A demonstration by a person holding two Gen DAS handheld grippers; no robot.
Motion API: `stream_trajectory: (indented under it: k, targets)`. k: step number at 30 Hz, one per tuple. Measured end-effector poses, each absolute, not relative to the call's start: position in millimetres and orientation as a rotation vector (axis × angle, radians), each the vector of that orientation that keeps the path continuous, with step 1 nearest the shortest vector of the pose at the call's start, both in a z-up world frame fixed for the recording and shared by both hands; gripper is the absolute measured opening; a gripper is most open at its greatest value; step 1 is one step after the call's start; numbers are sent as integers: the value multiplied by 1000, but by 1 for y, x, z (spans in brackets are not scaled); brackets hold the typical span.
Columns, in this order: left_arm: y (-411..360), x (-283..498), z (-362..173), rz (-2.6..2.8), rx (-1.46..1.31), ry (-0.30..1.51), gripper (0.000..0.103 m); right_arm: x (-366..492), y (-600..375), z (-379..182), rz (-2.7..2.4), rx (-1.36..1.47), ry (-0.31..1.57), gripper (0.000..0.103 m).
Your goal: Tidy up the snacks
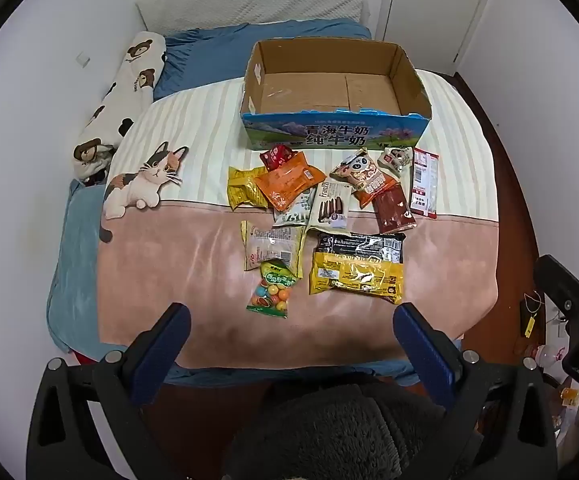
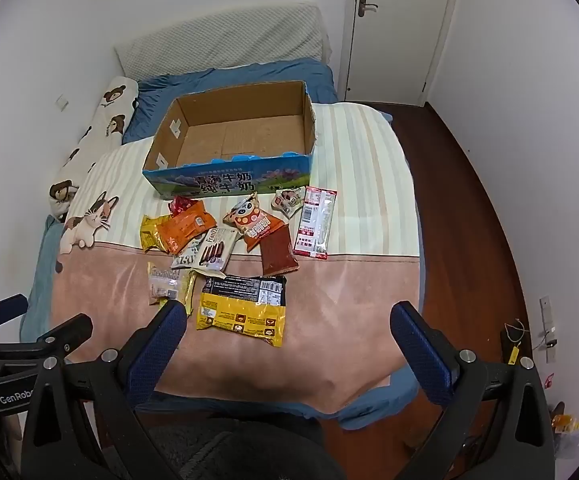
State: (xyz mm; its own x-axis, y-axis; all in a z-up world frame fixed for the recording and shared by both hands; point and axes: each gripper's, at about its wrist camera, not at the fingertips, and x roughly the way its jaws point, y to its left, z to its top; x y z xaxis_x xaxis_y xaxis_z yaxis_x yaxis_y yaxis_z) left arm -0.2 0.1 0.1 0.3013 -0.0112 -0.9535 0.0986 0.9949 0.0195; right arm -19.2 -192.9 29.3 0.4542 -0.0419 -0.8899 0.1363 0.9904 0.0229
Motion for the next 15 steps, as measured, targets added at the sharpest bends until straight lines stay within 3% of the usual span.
stream_trajectory:
  k: [15]
  targets:
    - [2,-6,10,-71,71,1256,103,-21,-191,35,-98,51,1098,103]
